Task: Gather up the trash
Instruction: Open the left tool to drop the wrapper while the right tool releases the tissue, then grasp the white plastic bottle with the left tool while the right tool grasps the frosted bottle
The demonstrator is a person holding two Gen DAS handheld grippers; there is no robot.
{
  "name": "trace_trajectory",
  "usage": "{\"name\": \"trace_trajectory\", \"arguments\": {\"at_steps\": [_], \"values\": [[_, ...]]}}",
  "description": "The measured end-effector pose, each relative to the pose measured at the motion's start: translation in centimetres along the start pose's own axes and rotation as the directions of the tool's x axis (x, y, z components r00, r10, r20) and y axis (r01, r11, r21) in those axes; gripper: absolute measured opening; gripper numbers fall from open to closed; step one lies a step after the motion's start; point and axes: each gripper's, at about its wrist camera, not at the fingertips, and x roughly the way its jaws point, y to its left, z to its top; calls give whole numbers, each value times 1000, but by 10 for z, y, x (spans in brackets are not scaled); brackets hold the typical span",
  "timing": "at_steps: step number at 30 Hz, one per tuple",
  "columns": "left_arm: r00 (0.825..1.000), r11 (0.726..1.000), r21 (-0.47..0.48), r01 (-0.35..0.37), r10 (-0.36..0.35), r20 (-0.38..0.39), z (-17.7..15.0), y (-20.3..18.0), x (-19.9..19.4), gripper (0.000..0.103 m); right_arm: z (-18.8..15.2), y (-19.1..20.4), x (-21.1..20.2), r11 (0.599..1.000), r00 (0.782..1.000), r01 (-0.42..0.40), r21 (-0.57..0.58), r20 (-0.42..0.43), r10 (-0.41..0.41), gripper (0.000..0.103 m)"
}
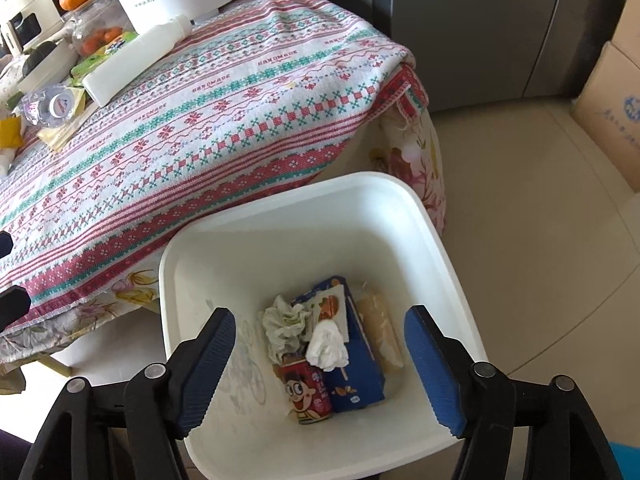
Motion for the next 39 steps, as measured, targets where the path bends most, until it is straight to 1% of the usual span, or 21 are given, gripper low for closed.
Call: {"name": "trace_trajectory", "arguments": {"at_steps": [3, 5, 7, 9, 10, 12, 14, 17, 19, 21, 23, 26, 27, 29, 31, 34, 36, 39], "values": [[999, 998, -40, -39, 39, 2, 0, 18, -2, 78, 2, 4, -1, 1000, 1000, 12, -5, 13, -12, 79], [997, 994, -79, -78, 79, 11, 2, 35, -5, 78, 5, 8, -3, 999, 999, 32, -12, 31, -32, 81], [992, 985, -122, -124, 128, 25, 4, 55, -9, 78, 8, 16, -5, 998, 996, 57, -30, 64, -55, 82], [981, 968, -173, -180, 189, 36, 7, 80, -12, 78, 13, 29, -8, 996, 993, 68, -62, 103, -61, 84], [974, 956, -201, -211, 224, 41, 8, 94, -13, 79, 16, 36, -8, 994, 991, 70, -81, 122, -60, 85], [952, 923, -262, -280, 302, 46, 10, 122, -13, 80, 23, 54, -9, 990, 985, 67, -123, 166, -46, 85], [933, 888, -325, -326, 357, 38, 10, 151, -11, 83, 29, 72, -10, 984, 976, 62, -165, 218, -24, 88], [908, 840, -388, -380, 420, 19, 8, 189, -6, 83, 39, 97, -5, 980, 955, 78, -184, 295, -21, 95], [888, 810, -412, -418, 461, 6, 5, 212, -3, 83, 50, 115, 4, 980, 945, 80, -181, 326, -17, 96], [875, 787, -435, -436, 484, -1, 4, 234, -1, 83, 61, 133, 14, 980, 935, 82, -183, 354, -12, 96], [871, 774, -456, -439, 492, -4, 4, 253, 0, 83, 72, 151, 24, 978, 920, 98, -186, 391, -18, 96], [863, 761, -475, -442, 505, 6, 7, 279, 4, 83, 87, 173, 38, 973, 902, 116, -200, 431, -19, 96], [862, 758, -481, -441, 506, 6, 9, 287, 6, 83, 92, 180, 44, 971, 898, 122, -207, 440, -19, 96], [868, 755, -495, -431, 497, 3, 10, 301, 12, 83, 101, 192, 54, 967, 895, 128, -220, 446, -17, 96], [875, 756, -504, -419, 485, -1, 9, 311, 19, 83, 112, 201, 65, 965, 898, 125, -230, 440, -11, 96], [879, 754, -512, -412, 476, -5, 9, 323, 27, 82, 129, 210, 80, 967, 907, 105, -231, 422, 2, 96], [882, 753, -517, -406, 471, -6, 9, 331, 31, 81, 141, 214, 91, 972, 913, 88, -217, 407, 8, 96], [890, 755, -524, -394, 456, -11, 9, 341, 37, 75, 162, 218, 106, 982, 923, 56, -183, 383, 19, 96]]}}
